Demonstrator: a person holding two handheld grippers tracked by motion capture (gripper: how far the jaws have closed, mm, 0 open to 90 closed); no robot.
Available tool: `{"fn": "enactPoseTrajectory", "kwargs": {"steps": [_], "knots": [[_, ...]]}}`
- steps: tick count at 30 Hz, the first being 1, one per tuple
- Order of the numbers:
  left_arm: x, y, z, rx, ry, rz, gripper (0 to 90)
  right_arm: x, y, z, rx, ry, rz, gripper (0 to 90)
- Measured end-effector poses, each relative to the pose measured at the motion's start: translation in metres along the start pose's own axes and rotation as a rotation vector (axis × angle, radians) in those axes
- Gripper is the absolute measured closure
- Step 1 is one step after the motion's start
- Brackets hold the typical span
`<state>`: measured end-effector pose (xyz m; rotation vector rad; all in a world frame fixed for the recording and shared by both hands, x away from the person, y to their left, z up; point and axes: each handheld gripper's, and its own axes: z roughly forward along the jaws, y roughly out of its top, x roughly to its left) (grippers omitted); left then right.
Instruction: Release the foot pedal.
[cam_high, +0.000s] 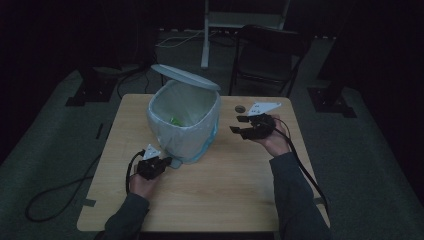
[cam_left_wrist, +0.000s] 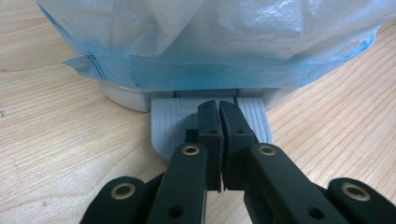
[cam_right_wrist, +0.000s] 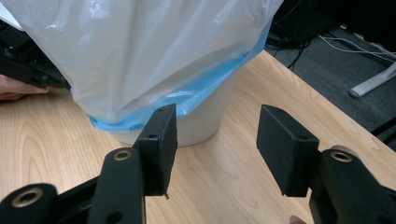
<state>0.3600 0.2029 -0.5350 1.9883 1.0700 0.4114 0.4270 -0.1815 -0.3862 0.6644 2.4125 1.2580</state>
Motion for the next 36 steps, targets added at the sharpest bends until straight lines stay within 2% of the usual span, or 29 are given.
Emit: {"fn": "enactPoseTrajectory", "kwargs": {"steps": [5, 9, 10, 18, 26, 30, 35, 36], "knots": [[-0.001, 0.0, -0.003, -0.005, 0.017, 0.01, 87.6, 0.0, -0.001, -0.001, 0.002, -0.002, -0.002, 46.7], [0.0, 0.001, -0.008, -0.04, 0.012, 0.007, 86.3, -0.001, -0.001, -0.003, -0.001, -0.006, -0.002, 46.7], [0.001, 0.002, -0.012, -0.062, 0.011, 0.0, 86.1, -0.001, -0.002, -0.003, -0.001, -0.006, -0.004, 46.7], [0.008, 0.0, -0.02, -0.077, 0.034, -0.026, 83.8, -0.001, -0.006, -0.002, 0.004, -0.009, 0.003, 46.3], [0.011, -0.002, -0.02, -0.071, 0.044, -0.035, 83.5, -0.001, -0.011, 0.0, 0.022, -0.014, 0.002, 46.0], [0.012, -0.002, -0.019, -0.064, 0.048, -0.037, 83.5, -0.004, -0.02, 0.001, 0.032, -0.019, 0.019, 45.9], [0.014, -0.003, -0.019, -0.06, 0.06, -0.043, 82.0, -0.006, -0.04, 0.011, 0.097, -0.056, 0.023, 44.0], [0.014, -0.003, -0.019, -0.06, 0.06, -0.043, 81.2, -0.006, -0.04, 0.011, 0.097, -0.056, 0.023, 44.0]]}}
